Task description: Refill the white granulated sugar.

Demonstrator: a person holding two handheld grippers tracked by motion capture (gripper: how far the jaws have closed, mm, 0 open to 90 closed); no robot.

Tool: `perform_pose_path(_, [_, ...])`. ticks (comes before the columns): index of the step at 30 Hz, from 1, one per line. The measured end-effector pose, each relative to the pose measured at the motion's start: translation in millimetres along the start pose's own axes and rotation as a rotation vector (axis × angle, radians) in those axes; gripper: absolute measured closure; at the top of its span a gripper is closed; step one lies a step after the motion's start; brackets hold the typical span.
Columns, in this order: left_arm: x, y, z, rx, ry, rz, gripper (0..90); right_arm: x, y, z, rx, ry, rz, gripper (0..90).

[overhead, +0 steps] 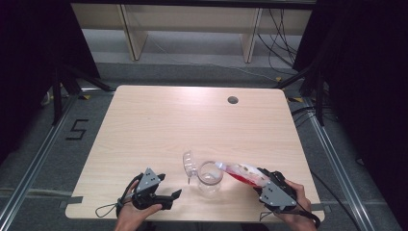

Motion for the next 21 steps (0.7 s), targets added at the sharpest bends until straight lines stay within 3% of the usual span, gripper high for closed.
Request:
perform_pose_path(5, [-0.3, 0.0, 1.6, -0.017, 0.007, -0.01, 18.1, -0.8, -1.1, 2.5, 0.041, 0.003, -0.005, 48.7])
perform_pose_path(6, [-1.0, 0.1, 1.5, -0.019, 0.008, -0.009, 18.1, -1.4, -4.0, 1.4, 0.02, -0.005, 0.012, 48.8])
perform_pose_path(8, [-0.3, -0.4, 0.9, -0.033, 0.002, -0.012, 18.0, -2.1, -1.7, 1.8, 0.048, -0.003, -0.002, 48.8])
perform_pose_path(12, [0.3, 0.0, 0.8, -0.022, 0.003, -0.005, 18.1, -0.8, -3.1, 1.8, 0.045, -0.008, -0.014, 48.8])
perform_pose_path(13, [0.0, 0.0, 0.8, -0.021, 0.005, -0.01, 18.0, -1.3, -2.1, 2.4, 0.066, -0.01, -0.012, 48.8])
perform_pose_path(14, [-0.5, 0.2, 1.0, -0.015, 0.008, -0.008, 18.0, -1.4, -3.3, 2.1, 0.047, -0.013, -0.006, 48.8])
perform_pose_path(15, [-0.4, 0.2, 0.9, -0.015, 0.008, -0.009, 18.1, -1.3, -0.6, 3.7, 0.081, -0.005, -0.024, 48.8])
perform_pose_path(17, [-0.3, 0.1, 1.0, -0.016, 0.009, -0.008, 18.0, -1.3, 0.5, 3.7, 0.102, -0.011, -0.037, 48.8])
perform_pose_path(20, [-0.5, 0.7, 0.7, 0.001, 0.008, -0.006, 18.0, -1.0, -0.7, 2.3, 0.108, -0.026, -0.035, 48.8])
perform_pose_path(21, [-0.5, 0.6, 0.7, -0.007, 0.007, -0.006, 18.0, 0.4, 0.5, 2.6, 0.118, -0.021, -0.071, 48.8])
Point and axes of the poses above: each handheld gripper's, and its own axes: x roughly backward along the jaws, z roughly out of its top, y roughly to its right, the point moved 7 cm from there along -x, roughly forward along the jaws, and after that the axes turned 7 degrees about -x, right-handed, at the moved point
